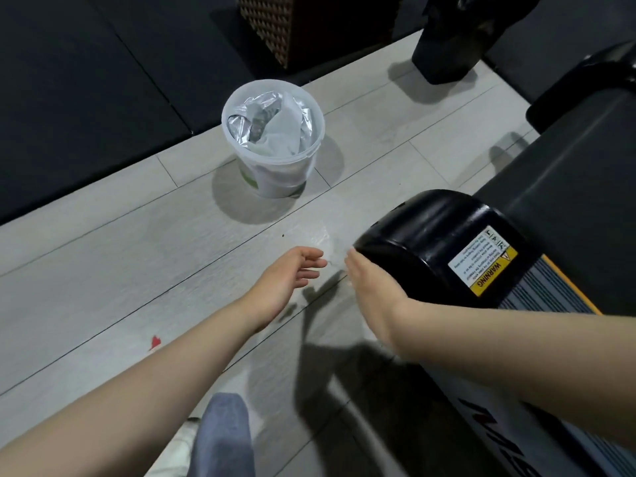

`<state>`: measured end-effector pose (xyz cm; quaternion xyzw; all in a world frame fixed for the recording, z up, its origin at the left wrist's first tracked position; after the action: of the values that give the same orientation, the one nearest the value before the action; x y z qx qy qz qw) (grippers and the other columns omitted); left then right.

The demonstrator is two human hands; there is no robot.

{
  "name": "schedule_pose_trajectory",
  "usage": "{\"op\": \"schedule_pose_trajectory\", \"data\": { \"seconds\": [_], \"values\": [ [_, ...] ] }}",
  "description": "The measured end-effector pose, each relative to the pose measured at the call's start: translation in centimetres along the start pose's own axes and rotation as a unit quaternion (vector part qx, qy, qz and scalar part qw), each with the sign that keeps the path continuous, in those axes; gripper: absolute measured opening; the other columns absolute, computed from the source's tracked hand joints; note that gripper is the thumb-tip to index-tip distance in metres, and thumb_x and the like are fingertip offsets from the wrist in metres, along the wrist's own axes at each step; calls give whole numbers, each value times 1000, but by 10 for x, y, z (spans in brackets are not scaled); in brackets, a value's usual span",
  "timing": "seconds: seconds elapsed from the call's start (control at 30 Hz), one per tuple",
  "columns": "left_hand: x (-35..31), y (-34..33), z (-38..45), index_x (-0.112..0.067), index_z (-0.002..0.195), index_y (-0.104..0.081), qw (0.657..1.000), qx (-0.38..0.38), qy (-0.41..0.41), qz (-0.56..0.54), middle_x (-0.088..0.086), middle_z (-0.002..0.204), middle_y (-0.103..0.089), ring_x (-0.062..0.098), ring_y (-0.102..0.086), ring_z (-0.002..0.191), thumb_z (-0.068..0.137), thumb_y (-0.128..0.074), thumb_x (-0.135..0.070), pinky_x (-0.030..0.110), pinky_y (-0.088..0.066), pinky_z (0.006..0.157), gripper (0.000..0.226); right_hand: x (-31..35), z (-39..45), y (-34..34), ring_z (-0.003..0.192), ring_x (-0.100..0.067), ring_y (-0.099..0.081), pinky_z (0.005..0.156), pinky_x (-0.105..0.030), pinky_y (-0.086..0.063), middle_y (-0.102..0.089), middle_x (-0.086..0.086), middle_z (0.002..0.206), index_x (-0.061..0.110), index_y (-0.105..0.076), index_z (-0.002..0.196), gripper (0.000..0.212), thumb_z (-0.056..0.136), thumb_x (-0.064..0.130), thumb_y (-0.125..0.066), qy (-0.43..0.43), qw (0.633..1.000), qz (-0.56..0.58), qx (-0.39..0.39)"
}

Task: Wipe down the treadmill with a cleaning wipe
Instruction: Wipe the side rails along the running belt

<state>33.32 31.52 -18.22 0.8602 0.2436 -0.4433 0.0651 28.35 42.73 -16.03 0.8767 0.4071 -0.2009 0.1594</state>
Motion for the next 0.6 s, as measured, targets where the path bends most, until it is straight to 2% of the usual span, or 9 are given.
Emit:
{"op": "schedule_pose_trajectory", "data": {
  "seconds": [0.07,0.13,0.2,0.27,0.33,0.4,0.5,0.53,0.6],
  "values": [
    [1,-9,3,-24,107,-63,1000,8,-3,21,-3,109,-71,17,-64,107,98,-32,-13,29,-47,97,34,15,-32,-13,147,-44,2,117,-59,5,-3,-21,162,4,-11,155,70,103,50,-26,14,1000,-24,-13],
    [-3,-17,5,-24,109,-62,999,14,-14,36,-3,113,-70,16,-63,109,98,-30,-9,30,-46,99,36,25,-50,-26,147,-44,3,116,-57,6,-2,-21,162,5,-11,155,70,103,49,-29,38,998,-57,-9],
    [-11,-27,8,-25,109,-60,998,17,-34,47,-5,114,-68,16,-61,111,98,-31,-7,30,-46,98,36,20,-52,-25,148,-42,7,116,-55,9,2,-19,162,7,-8,155,71,103,51,-24,26,998,-55,-12],
    [-21,-32,10,-26,109,-61,997,1,-64,52,-8,112,-67,13,-60,112,96,-33,-5,28,-45,96,37,1,-42,-15,147,-42,10,115,-55,12,6,-21,161,2,-1,154,69,104,47,-16,-36,999,-22,-29],
    [-33,-32,10,-26,112,-63,992,-19,-107,57,-15,111,-67,3,-58,110,94,-35,-4,21,-43,95,40,-24,-31,0,147,-45,8,115,-57,14,4,-26,160,-3,0,153,69,103,43,-15,-120,990,16,-68],
    [-41,-32,13,-30,121,-62,987,-23,-133,81,-20,119,-65,-4,-54,116,91,-36,-10,16,-40,99,44,-34,-26,4,146,-47,7,115,-59,13,3,-28,159,-3,-1,153,70,103,43,-17,-152,984,48,-79],
    [-44,-38,15,-41,134,-53,985,3,-128,114,-15,133,-55,-2,-47,126,87,-38,-27,27,-33,112,51,-19,-39,1,146,-47,3,117,-58,8,0,-31,158,-8,-3,152,69,104,39,-21,-152,981,47,-110],
    [-46,-42,15,-42,133,-54,983,9,-133,124,-15,130,-54,-6,-46,123,89,-38,-27,25,-33,112,48,-11,-45,-2,146,-47,4,117,-57,8,1,-31,158,-9,-2,151,70,104,39,-21,-144,981,44,-121],
    [-59,-51,12,-38,126,-58,975,10,-166,150,-14,125,-52,-16,-42,115,91,-38,-23,11,-30,106,43,-1,-58,-10,146,-47,7,117,-56,9,5,-31,158,-9,3,150,71,104,41,-18,-124,981,67,-133]
  ]
}}
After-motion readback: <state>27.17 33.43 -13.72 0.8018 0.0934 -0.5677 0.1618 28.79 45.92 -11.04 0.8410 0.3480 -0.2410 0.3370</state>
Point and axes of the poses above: each hand's wrist, its own z-axis towards the middle knuckle, its own y-axis out of the back of the hand, x = y × z, the point moved 8 cm from there along z, towards the middle knuckle
